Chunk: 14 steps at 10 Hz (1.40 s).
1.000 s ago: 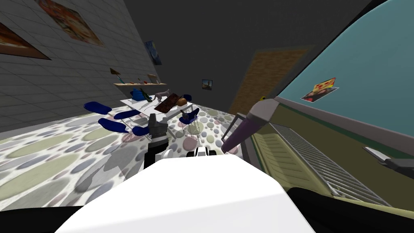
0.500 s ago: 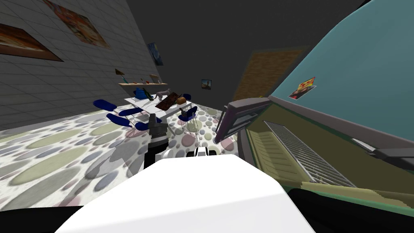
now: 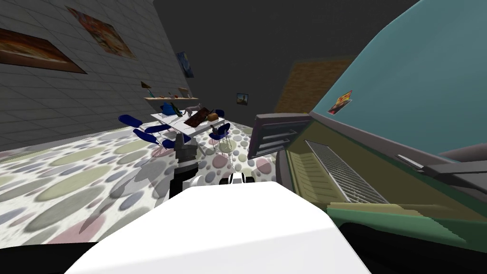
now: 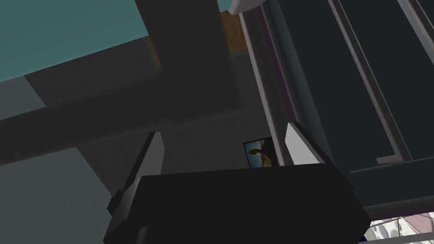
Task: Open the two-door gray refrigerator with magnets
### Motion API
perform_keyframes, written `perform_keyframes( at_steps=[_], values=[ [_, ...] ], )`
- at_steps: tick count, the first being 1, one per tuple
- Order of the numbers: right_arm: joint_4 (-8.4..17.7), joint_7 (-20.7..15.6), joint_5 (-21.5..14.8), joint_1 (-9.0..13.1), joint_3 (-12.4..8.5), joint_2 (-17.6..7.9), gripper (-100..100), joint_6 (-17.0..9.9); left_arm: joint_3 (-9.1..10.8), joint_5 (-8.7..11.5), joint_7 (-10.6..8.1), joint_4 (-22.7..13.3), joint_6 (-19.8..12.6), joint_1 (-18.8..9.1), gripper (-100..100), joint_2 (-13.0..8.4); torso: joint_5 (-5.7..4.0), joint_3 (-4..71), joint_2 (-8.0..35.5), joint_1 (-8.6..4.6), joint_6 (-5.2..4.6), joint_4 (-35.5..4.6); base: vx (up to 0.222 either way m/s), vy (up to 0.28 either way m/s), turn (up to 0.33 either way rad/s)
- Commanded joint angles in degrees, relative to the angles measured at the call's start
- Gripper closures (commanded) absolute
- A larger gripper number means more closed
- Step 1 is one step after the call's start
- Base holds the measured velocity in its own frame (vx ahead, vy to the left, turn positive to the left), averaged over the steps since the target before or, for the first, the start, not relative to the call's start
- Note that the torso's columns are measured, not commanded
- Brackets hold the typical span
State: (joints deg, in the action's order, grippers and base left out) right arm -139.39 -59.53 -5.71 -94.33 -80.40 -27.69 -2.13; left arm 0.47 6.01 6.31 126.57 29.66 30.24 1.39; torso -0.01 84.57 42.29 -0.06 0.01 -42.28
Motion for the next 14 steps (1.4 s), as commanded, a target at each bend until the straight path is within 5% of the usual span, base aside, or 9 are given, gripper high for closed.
perform_keyframes(
  at_steps=[1, 5, 8, 9, 10, 12, 13, 14],
  values=[
    [0.4, 2.2, 1.7, -0.8, -1.8, -1.7, -100, 1.7, -0.01, 0.0, 0.00, 0.0, 0.0, 0.0, 0, 0.0, -0.02, 0.0, 0.2, -0.23, -0.15, -0.1, -0.215, -0.110, 0.074],
    [-0.9, 3.3, 2.7, -1.4, -2.7, -3.5, -100, 3.3, -0.01, 0.0, 0.00, 0.0, 0.0, 0.0, 0, 0.0, -0.30, -0.4, 0.7, -1.18, -0.69, -0.5, -0.116, -0.094, 0.047],
    [-1.5, 4.3, 4.3, -3.2, -6.4, -4.0, -100, 3.6, -0.01, 0.0, 0.00, 0.0, 0.0, 0.0, 0, 0.0, 0.00, 0.1, 0.0, -0.44, -0.25, -0.1, 0.065, 0.019, 0.025],
    [-1.9, 4.0, 3.9, -2.8, -5.4, -4.1, -100, 4.0, -0.01, 0.0, 0.00, 0.0, 0.0, 0.0, 0, 0.0, -0.01, 0.2, -0.1, -0.35, -0.13, 0.0, 0.035, 0.008, -0.003],
    [-1.4, 3.7, 3.2, -2.0, -3.8, -3.9, 100, 3.7, -0.01, 0.0, 0.00, 0.0, 0.0, 0.0, 0, 0.0, -0.05, 0.1, 0.0, -0.22, -0.03, 0.0, -0.041, -0.020, -0.034],
    [-1.6, 3.5, 3.0, -1.6, -3.6, -3.9, 100, 3.7, -0.01, 0.0, 0.00, 0.0, 0.0, 0.0, 0, 0.0, -0.39, -0.3, 0.3, -0.44, -0.12, -0.1, -0.061, -0.016, 0.004],
    [-0.5, 5.0, 4.2, -1.7, -3.9, -4.1, -100, 4.1, -0.01, 0.0, 0.00, 0.0, 0.0, 0.0, 0, 0.0, -0.27, -0.2, 0.2, -0.36, -0.18, -0.1, -0.029, -0.020, 0.033],
    [0.1, 5.9, 4.9, -1.9, -4.1, -4.2, -100, 4.3, -0.01, 0.0, 0.00, 0.0, 0.0, 0.0, 0, 0.0, -0.11, -0.1, 0.2, -0.46, -0.24, -0.1, -0.045, -0.030, 0.014]
  ],
)
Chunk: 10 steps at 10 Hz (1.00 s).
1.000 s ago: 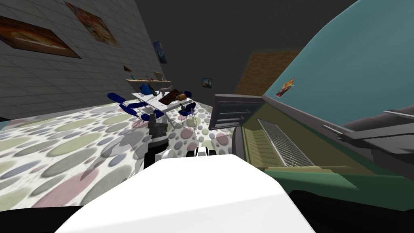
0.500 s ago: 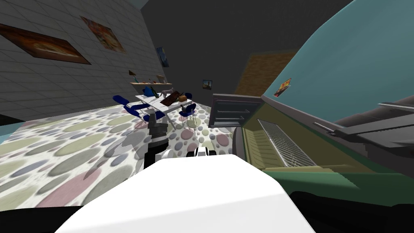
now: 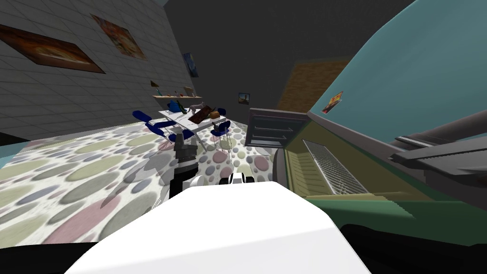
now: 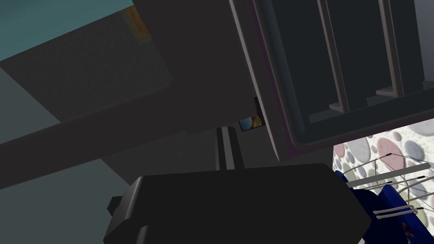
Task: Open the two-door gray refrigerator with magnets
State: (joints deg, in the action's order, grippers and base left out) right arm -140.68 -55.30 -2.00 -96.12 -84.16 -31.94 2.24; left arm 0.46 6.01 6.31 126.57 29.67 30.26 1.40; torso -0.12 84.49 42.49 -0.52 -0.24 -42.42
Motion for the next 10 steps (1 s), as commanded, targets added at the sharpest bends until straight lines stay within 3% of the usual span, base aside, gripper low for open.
perform_keyframes(
  at_steps=[1, 10],
  values=[
    [2.0, 2.6, 2.0, -0.2, -0.5, -0.1, -100, 0.1, 0.00, 0.0, 0.00, 0.0, 0.0, 0.0, 0, 0.0, 0.11, 0.1, 0.0, -0.18, -0.05, -0.1, -0.047, -0.039, 0.010],
    [2.3, 3.1, 2.3, -0.3, -0.6, -0.1, -100, 0.2, 0.00, 0.0, 0.00, 0.0, 0.0, 0.0, 0, 0.0, 0.15, 0.1, 0.2, -0.60, -0.27, -0.3, -0.006, -0.008, 0.003]
  ],
)
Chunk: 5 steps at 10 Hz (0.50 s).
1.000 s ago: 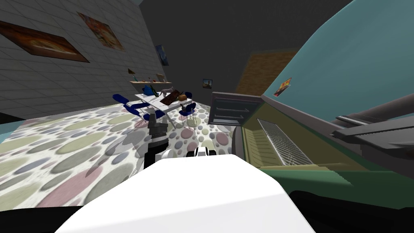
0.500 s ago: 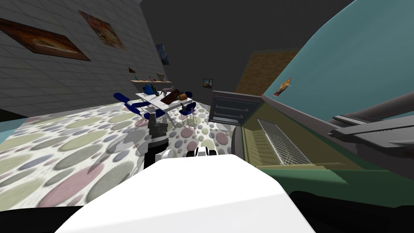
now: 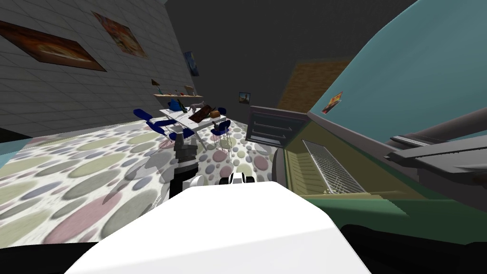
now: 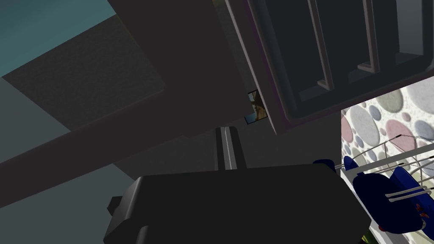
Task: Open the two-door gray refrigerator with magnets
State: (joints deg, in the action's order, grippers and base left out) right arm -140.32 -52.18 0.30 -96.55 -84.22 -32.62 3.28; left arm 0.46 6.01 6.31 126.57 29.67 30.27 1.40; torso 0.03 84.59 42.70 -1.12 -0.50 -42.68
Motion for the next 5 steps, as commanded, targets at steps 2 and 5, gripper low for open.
perform_keyframes(
  at_steps=[2, 5],
  values=[
    [2.5, 0.7, 0.6, 0.0, -0.8, 0.5, -100, -0.7, 0.00, 0.0, 0.00, 0.0, 0.0, 0.0, 0, 0.0, -0.06, 0.0, 0.0, -0.14, 0.01, 0.0, -0.014, 0.005, 0.002],
    [2.5, 0.7, 0.6, 0.0, -0.8, 0.5, -100, -0.7, 0.00, 0.0, 0.00, 0.0, 0.0, 0.0, 0, 0.0, 0.09, 0.0, 0.1, -0.22, -0.09, -0.1, -0.004, -0.007, -0.002]
  ],
)
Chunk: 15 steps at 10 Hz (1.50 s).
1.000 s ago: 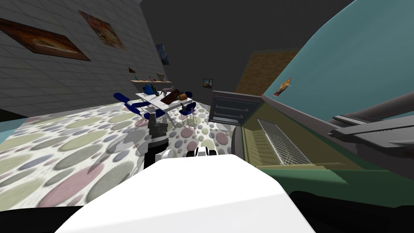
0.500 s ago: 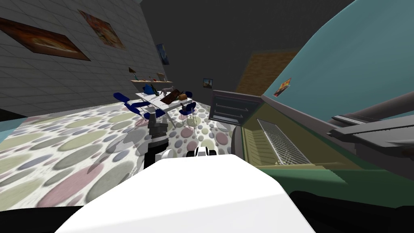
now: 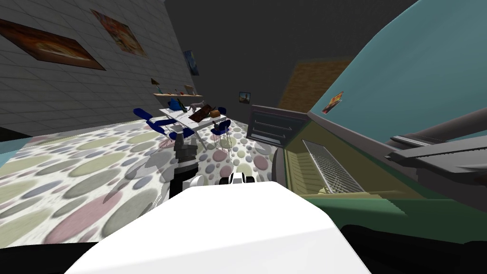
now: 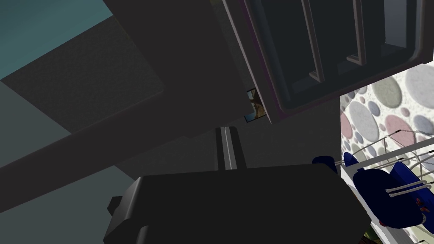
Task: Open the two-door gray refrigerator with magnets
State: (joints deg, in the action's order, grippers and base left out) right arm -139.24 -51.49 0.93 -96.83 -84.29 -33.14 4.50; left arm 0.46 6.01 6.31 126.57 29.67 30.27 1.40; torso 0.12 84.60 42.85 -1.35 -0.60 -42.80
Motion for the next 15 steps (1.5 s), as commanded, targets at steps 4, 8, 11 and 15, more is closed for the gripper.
perform_keyframes(
  at_steps=[4, 8, 11, 15],
  values=[
    [1.4, 0.0, 0.0, 0.3, -0.7, 1.0, -100, -1.9, 0.00, 0.0, 0.00, 0.0, 0.0, 0.0, 0, 0.0, -0.01, 0.0, 0.0, 0.04, -0.01, 0.0, 0.001, -0.002, -0.006],
    [1.9, 0.8, 0.2, 0.2, -0.8, 0.2, -100, -0.8, 0.00, 0.0, 0.00, 0.0, 0.0, 0.0, 0, 0.0, -0.09, 0.0, -0.1, 0.15, 0.04, 0.1, -0.004, 0.008, 0.010],
    [2.0, 0.8, 0.2, 0.2, -0.8, 0.3, -100, -0.9, 0.00, 0.0, 0.00, 0.0, 0.0, 0.0, 0, 0.0, -0.07, -0.1, 0.0, 0.21, 0.05, 0.1, -0.005, -0.003, -0.002],
    [2.1, 0.8, 0.2, 0.3, -0.8, 0.3, -100, -0.9, 0.00, 0.0, 0.00, 0.0, 0.0, 0.0, 0, 0.0, -0.09, 0.0, -0.1, 0.13, 0.05, 0.1, 0.003, 0.000, -0.005]
  ],
)
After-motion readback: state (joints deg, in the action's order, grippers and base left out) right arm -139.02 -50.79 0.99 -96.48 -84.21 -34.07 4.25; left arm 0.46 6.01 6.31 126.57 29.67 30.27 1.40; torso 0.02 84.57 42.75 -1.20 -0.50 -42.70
